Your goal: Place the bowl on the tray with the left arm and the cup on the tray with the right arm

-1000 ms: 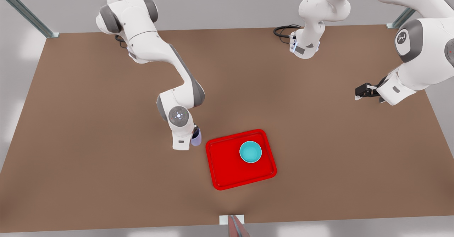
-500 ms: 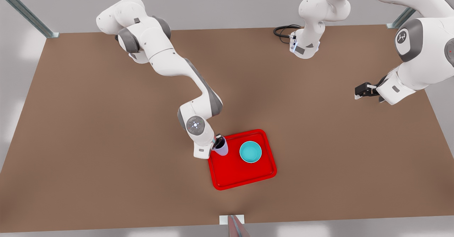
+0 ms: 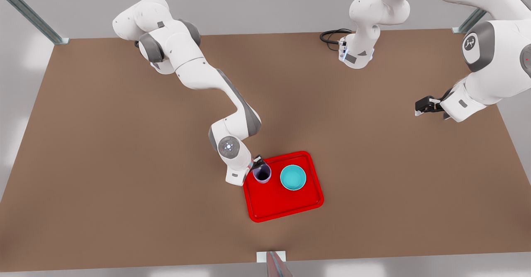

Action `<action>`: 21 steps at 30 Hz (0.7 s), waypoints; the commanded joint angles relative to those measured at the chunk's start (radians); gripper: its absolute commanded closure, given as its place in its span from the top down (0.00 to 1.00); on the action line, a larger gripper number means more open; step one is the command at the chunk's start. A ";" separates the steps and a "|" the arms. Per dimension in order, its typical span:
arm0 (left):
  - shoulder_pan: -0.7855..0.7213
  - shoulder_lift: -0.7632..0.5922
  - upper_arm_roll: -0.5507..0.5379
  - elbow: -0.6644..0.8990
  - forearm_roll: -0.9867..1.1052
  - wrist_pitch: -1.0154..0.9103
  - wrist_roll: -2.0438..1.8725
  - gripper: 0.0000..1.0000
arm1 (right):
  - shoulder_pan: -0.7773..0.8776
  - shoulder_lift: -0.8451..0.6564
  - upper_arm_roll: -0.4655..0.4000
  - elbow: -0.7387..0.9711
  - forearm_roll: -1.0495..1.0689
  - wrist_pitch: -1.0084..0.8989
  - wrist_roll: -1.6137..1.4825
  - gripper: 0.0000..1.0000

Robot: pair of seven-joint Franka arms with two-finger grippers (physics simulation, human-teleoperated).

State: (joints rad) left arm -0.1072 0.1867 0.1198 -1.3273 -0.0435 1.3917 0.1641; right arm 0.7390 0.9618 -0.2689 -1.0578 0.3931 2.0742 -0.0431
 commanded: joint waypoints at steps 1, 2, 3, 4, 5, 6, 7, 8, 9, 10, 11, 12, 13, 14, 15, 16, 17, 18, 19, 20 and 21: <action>0.000 -0.001 0.001 0.000 0.001 0.000 0.002 1.00 | -0.006 -0.012 -0.001 0.001 0.003 -0.009 0.074 1.00; 0.000 -0.001 0.000 0.002 0.001 0.000 0.002 1.00 | -0.007 -0.024 -0.001 0.001 0.004 -0.037 0.074 1.00; 0.000 -0.001 0.000 0.000 0.001 0.000 0.002 1.00 | -0.016 -0.055 -0.001 -0.001 0.004 -0.066 0.075 1.00; 0.000 -0.001 0.000 0.000 0.002 0.000 0.002 1.00 | -0.035 -0.092 -0.004 -0.013 0.006 -0.101 0.075 1.00; 0.000 -0.001 0.000 0.002 0.001 0.000 0.002 1.00 | -0.061 -0.129 -0.012 -0.014 -0.010 -0.210 0.074 1.00; 0.000 -0.001 0.000 0.002 0.001 0.000 0.002 1.00 | -0.087 -0.172 -0.058 -0.056 -0.011 -0.339 0.068 1.00; 0.000 -0.001 0.000 0.002 0.001 0.000 0.002 1.00 | -0.110 -0.195 -0.104 -0.106 -0.035 -0.411 0.066 1.00; 0.000 -0.001 0.000 0.002 0.001 0.000 0.002 1.00 | -0.171 -0.201 -0.108 -0.126 -0.129 -0.493 0.026 1.00; 0.000 -0.001 0.000 0.002 0.002 0.000 0.002 1.00 | -0.227 -0.224 -0.108 -0.130 -0.175 -0.534 0.008 1.00; 0.000 -0.001 0.000 0.002 0.002 0.000 0.002 1.00 | -0.259 -0.290 -0.108 -0.157 -0.229 -0.560 -0.012 1.00; 0.000 -0.001 0.000 0.002 0.002 0.001 0.002 1.00 | -0.305 -0.396 -0.107 -0.189 -0.241 -0.562 -0.037 1.00; 0.000 -0.001 0.000 0.004 0.002 0.000 0.002 1.00 | -0.339 -0.477 -0.105 -0.228 -0.244 -0.565 -0.104 1.00; 0.000 -0.001 0.000 0.002 0.002 0.000 0.002 1.00 | -0.357 -0.547 -0.105 -0.277 -0.264 -0.594 -0.106 1.00; 0.000 -0.001 0.000 0.002 0.002 0.000 0.002 1.00 | -0.357 -0.610 -0.104 -0.303 -0.292 -0.635 -0.106 1.00; 0.000 -0.001 0.000 0.002 0.001 0.000 0.002 1.00 | -0.357 -0.641 -0.102 -0.304 -0.307 -0.663 -0.104 1.00; 0.000 -0.001 0.000 0.002 0.001 0.000 0.002 1.00 | -0.357 -0.683 -0.099 -0.327 -0.313 -0.678 -0.103 1.00; -0.002 -0.001 0.000 0.002 0.001 0.000 0.003 1.00 | -0.359 -0.729 -0.095 -0.358 -0.339 -0.678 -0.103 1.00; 0.000 0.000 0.000 0.002 0.001 -0.008 0.008 1.00 | -0.386 -0.765 -0.056 -0.375 -0.361 -0.686 -0.101 1.00; 0.000 0.000 0.000 0.002 0.002 -0.016 0.008 1.00 | -0.414 -0.785 -0.016 -0.378 -0.387 -0.690 -0.101 1.00; 0.000 0.000 0.000 0.002 0.001 -0.016 0.006 1.00 | -0.418 -0.798 -0.015 -0.377 -0.390 -0.709 -0.100 1.00; 0.000 0.000 0.000 0.002 0.001 -0.016 0.006 1.00 | -0.467 -0.796 0.034 -0.369 -0.395 -0.727 -0.100 1.00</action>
State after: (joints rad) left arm -0.1074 0.1882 0.1194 -1.3258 -0.0428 1.3844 0.1663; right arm 0.2943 0.1764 -0.2595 -1.4253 0.0366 1.4481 -0.0784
